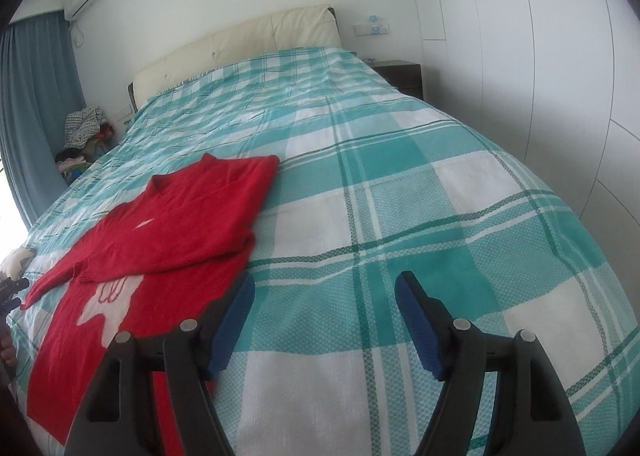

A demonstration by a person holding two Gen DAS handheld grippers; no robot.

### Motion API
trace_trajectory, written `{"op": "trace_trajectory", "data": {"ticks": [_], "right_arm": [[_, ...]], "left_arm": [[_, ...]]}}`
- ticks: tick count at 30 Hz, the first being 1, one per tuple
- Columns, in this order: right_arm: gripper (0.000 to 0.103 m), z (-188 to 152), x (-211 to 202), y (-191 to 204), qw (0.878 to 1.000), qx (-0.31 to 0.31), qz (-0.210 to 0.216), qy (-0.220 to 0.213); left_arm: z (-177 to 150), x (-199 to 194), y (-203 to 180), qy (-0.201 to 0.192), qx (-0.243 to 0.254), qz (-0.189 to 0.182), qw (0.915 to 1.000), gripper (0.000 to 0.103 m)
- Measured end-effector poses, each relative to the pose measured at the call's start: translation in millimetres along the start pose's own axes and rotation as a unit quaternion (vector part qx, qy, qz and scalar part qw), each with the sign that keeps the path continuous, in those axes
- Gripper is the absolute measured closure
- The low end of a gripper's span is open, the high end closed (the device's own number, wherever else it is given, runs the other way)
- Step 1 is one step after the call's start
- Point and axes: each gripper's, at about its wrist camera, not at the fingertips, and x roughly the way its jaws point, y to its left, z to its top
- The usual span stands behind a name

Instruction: Fold small clothes

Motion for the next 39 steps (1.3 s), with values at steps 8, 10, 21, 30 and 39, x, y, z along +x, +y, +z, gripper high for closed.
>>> {"op": "trace_trajectory", "data": {"ticks": [8,10,21,30,39], "right_arm": [[0.031,-1.8,-1.0,-11.4,1.0,0.028,-0.011,-0.004],[0.031,-1.8,-0.4,-14.3,0.999,0.033,-0.014,-0.004],[0.031,-3.1,-3.3,-10.7,1.0,0.024,-0.018,-0.008],[0.031,-3.4,-4.0,-12.4,0.999,0.025,-0.024,-0.01],[0.031,-3.3,-4.0,-5.1,0.999,0.0,-0.035,-0.011]], "left_arm": [[-1.0,0.5,-9.6,-0.003,0.025,0.004,0.9997,0.004],[-1.3,0.2,-12.4,-0.005,0.033,0.007,0.9994,0.004],[-1.0,1.4,-13.2,-0.004,0.034,0.009,0.9994,0.004],[-0.7,1.2,-12.8,-0.004,0.036,0.009,0.9993,0.004],[-0.9,1.4,-13.2,-0.004,0.036,0.01,0.9993,0.004]]}}
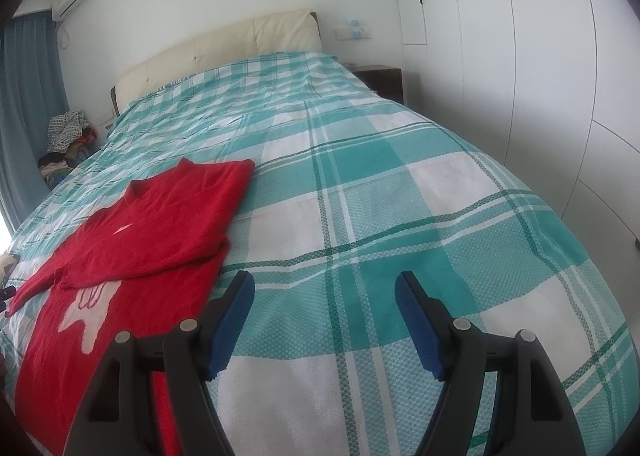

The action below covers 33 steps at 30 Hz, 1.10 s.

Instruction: Fold small clothes

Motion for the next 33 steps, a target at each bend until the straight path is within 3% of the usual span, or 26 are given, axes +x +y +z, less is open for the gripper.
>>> {"op": "trace_trajectory", "data": {"ticks": [11,33], "right_arm": [[0.031,-1.6,-1.8,11.3,0.999,-0.037,-0.013,-0.006],[0.031,-1.6,-1.8,10.5,0.999,-0.035,-0.015,-0.006]], "left_arm": [[0.1,0.2,-0.4,0.0,0.0,0.0,1.0,0.004],[-1.9,0.8,1.7,0.003,0.001,0.001,1.0,0.004]]}}
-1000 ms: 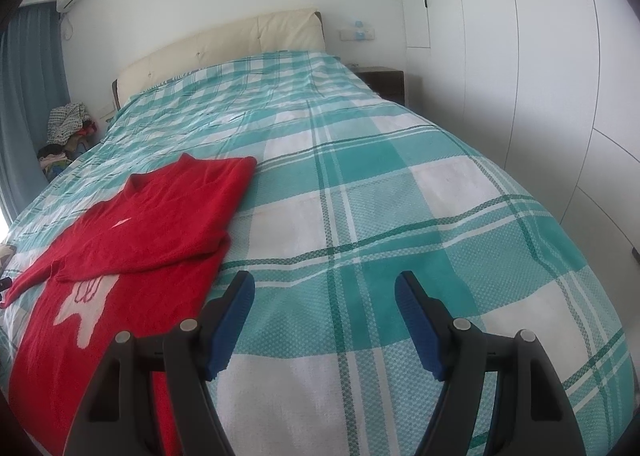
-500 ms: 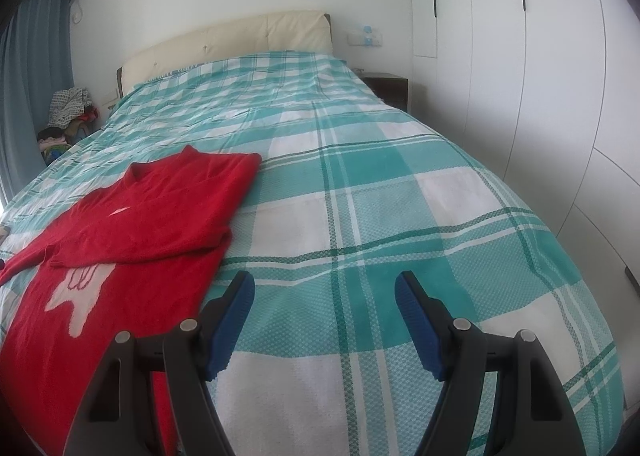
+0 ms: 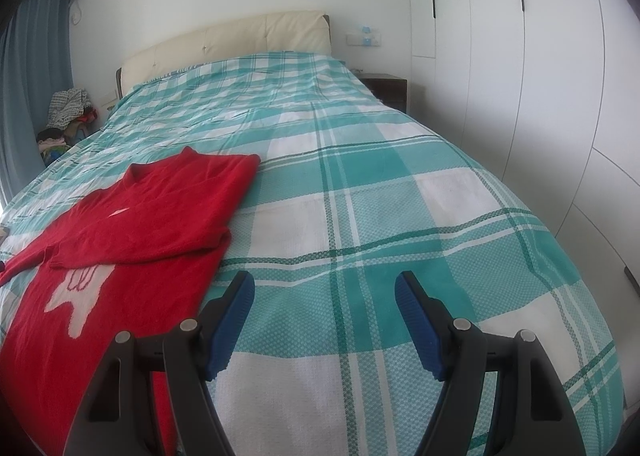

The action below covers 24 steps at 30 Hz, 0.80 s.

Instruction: Fold small clothes

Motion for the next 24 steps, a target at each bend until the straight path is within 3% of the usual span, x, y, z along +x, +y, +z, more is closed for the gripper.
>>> {"op": "trace_trajectory", "data": {"ticks": [24], "right_arm": [[0.031,1.5,-1.5,-3.0,1.0,0.002,-0.003,-0.004]], "left_arm": [[0.2,1.5,-0.3,0.003,0.003,0.001,1.0,0.004]]}}
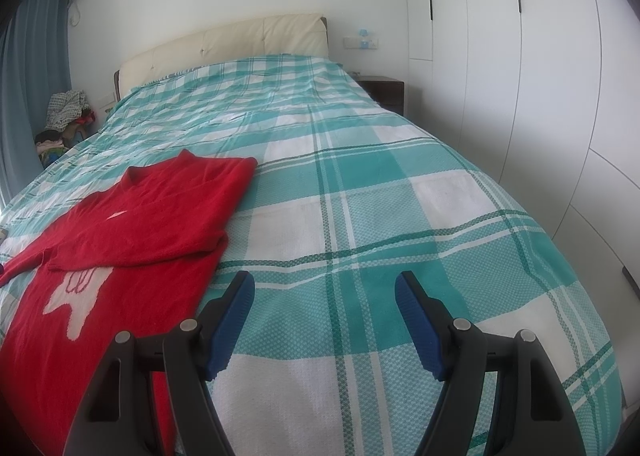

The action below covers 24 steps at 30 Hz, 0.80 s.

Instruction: Fold small clothes

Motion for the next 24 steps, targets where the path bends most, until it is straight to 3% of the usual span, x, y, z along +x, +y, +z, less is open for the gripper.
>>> {"op": "trace_trajectory", "data": {"ticks": [24], "right_arm": [[0.031,-0.3,-0.1,0.0,1.0,-0.001,-0.001,0.0]], "left_arm": [[-5.1,1.1,2.9,0.005,0.003,0.002,1.0,0.004]]}}
